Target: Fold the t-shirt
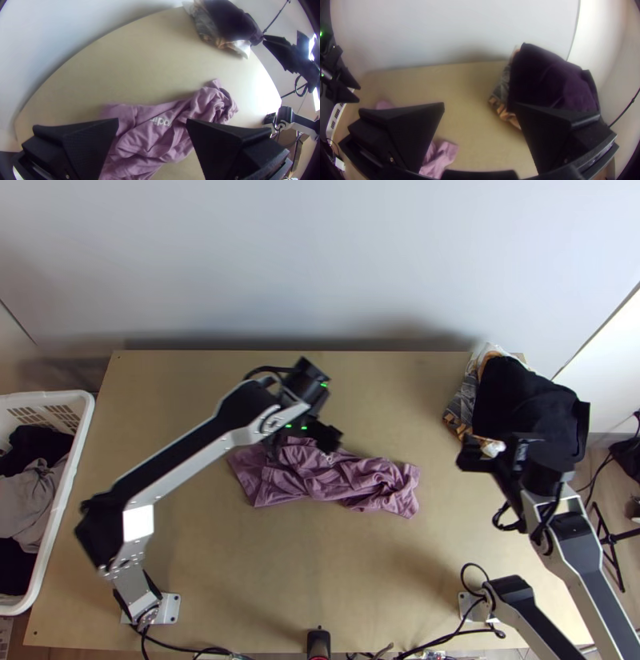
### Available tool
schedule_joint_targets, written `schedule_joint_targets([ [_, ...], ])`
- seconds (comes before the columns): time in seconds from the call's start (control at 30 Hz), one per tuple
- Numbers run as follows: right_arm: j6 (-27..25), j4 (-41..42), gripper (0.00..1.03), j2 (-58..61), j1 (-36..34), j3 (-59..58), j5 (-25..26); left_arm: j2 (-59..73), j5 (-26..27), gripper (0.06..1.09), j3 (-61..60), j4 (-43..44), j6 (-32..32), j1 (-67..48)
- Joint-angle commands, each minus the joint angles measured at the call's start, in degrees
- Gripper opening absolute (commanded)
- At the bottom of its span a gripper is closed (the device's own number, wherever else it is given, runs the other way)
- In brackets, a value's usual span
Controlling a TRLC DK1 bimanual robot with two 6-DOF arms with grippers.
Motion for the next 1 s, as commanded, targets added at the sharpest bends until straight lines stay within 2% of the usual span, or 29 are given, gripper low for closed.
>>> schedule_joint_targets([
  [0.0, 3.41, -1.7, 0.97, 2.51, 7.2, -3.43, -1.0, -8.77, -0.44, 1.04, -10.24, 2.49, -0.29, 5.14],
  [0.23, 10.61, 1.55, 0.96, 7.78, 11.5, -6.42, -3.72, -13.96, -0.53, 1.04, -15.6, 3.72, -1.35, 8.75],
  [0.43, 12.63, 5.5, 0.96, 15.87, 18.1, -6.68, -3.72, -17.56, -0.44, 1.04, -19.82, 3.89, -2.4, 11.82],
  [0.57, 16.85, 6.21, 0.96, 18.85, 18.54, -6.42, -5.92, -20.37, -0.44, 1.04, -23.25, 4.25, -2.84, 13.14],
  [0.97, 18.52, 5.5, 0.96, 15.51, 19.06, -13.71, -7.5, -24.77, -0.53, 1.04, -28.34, 5.39, -2.84, 14.72],
])
